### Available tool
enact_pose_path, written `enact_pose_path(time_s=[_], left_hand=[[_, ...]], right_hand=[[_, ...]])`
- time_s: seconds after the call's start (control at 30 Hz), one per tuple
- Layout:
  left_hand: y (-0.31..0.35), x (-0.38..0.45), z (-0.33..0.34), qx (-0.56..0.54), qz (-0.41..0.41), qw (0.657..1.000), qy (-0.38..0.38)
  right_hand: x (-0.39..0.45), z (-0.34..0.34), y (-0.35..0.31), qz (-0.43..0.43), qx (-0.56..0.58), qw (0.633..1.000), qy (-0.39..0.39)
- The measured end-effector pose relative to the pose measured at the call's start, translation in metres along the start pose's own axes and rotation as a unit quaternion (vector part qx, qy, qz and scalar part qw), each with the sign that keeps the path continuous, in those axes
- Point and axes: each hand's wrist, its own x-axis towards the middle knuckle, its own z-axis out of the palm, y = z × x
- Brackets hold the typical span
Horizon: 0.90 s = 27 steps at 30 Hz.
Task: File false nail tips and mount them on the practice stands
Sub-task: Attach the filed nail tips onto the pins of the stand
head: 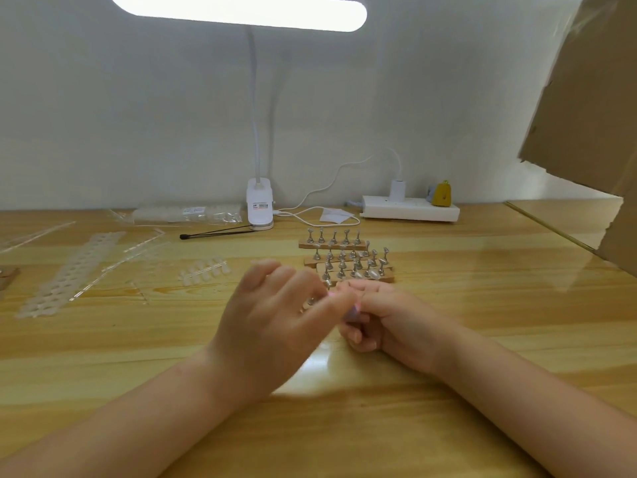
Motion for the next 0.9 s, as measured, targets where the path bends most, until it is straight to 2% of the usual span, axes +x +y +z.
enact_pose_path(time_s=[0.13,0.37,0.43,0.6,0.8,0.9], left_hand=[[-0.025,-0.007,-0.004,0.028,-0.116,0.990,-0.081],[-0.005,-0.006,-0.006,-0.066,-0.163,0.954,-0.244],[-0.004,-0.007,-0.004,-0.091,-0.196,0.948,-0.235],[0.003,-0.004,-0.002,-0.195,-0.244,0.940,-0.137],[0.003,-0.004,-0.001,-0.276,-0.307,0.903,-0.121],[0.003,-0.005,0.000,-0.284,-0.343,0.888,-0.119]], right_hand=[[0.000,0.000,0.000,0.002,0.012,1.000,0.007],[0.004,-0.004,0.000,-0.018,0.098,0.991,0.085],[0.005,-0.003,0.001,-0.016,0.083,0.992,0.092],[0.004,0.000,0.003,-0.016,0.004,0.997,0.077],[0.004,0.003,0.005,-0.012,-0.050,0.996,0.072],[0.004,0.007,0.003,-0.024,-0.067,0.989,0.129]])
